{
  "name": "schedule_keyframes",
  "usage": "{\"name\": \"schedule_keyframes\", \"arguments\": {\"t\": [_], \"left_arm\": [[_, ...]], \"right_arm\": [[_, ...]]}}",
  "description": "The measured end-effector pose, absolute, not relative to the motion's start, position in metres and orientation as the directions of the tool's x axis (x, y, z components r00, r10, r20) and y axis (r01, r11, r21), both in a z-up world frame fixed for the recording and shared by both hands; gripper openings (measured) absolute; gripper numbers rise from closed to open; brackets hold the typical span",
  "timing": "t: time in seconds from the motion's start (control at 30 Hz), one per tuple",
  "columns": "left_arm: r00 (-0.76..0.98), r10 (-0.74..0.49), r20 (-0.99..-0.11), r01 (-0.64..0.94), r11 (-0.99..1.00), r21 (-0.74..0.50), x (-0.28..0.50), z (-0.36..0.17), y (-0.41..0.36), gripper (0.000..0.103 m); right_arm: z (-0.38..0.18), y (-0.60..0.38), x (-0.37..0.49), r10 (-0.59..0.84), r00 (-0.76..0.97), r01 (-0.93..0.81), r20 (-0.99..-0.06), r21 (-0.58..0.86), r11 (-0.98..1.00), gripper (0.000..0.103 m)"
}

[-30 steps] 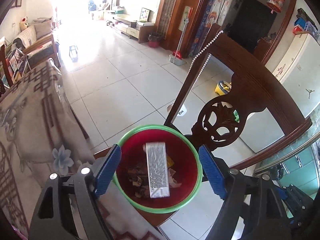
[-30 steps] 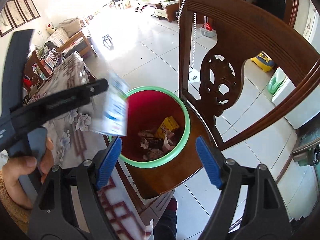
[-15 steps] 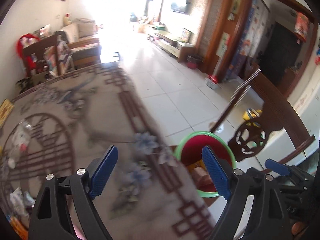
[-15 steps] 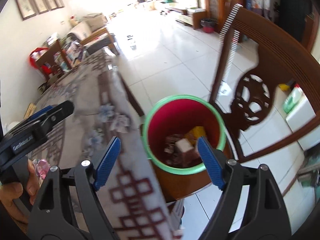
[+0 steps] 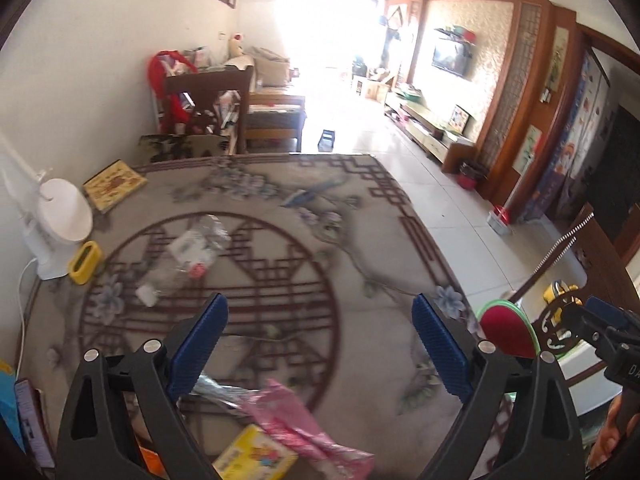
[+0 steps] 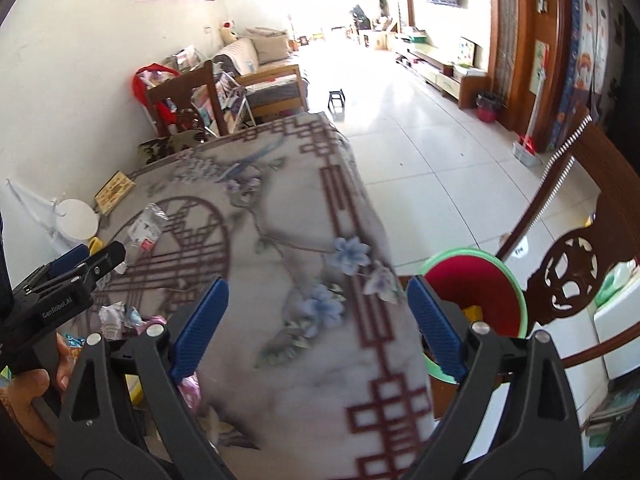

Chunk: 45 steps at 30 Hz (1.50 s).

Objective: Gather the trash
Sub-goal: 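Move both tools back over the trash on the table, then grasp the pink snack wrapper with the right tool while the left tool grasps the crumpled newspaper wad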

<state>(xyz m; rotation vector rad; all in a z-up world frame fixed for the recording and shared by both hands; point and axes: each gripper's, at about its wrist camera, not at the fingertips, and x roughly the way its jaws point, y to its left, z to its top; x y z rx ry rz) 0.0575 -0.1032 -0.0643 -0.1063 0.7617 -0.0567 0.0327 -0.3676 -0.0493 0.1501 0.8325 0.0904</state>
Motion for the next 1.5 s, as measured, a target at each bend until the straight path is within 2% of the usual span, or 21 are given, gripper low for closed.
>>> {"name": "schedule_keyframes", "arguments": {"t": [0.43, 0.93, 1.1, 1.37, 1.5], "left_arm": [[0.713, -0.075, -0.697, -0.017, 0.992, -0.124, 0.048, -0.075, 0.004, 0.091], [0.704, -0.049, -0.709, -0.040, 0.993, -0.109, 0.035, -0.085, 0.077, 0.092], [0.661, -0.036, -0.749, -0.060, 0.993, -0.101, 0.026, -0.103, 0.095, 0.092], [0.526, -0.100, -0.844, -0.030, 0.990, -0.136, 0.031, -0.151, 0.088, 0.092], [0.450, -0.106, -0.887, -0.039, 0.990, -0.138, 0.048, -0.184, 0.071, 0.092]], "right_arm": [[-0.015, -0.269, 0.028, 0.113, 0.721, -0.053, -0.683, 0.108, 0.993, 0.094], [-0.025, -0.198, 0.028, 0.114, 0.709, -0.053, -0.696, 0.108, 0.993, 0.097], [-0.053, -0.180, 0.039, 0.153, 0.632, -0.075, -0.760, 0.136, 0.988, 0.098], [-0.140, -0.160, 0.046, 0.155, 0.423, -0.122, -0.893, 0.114, 0.986, 0.098], [-0.181, -0.161, 0.041, 0.152, 0.319, -0.111, -0.935, 0.122, 0.986, 0.092]]}}
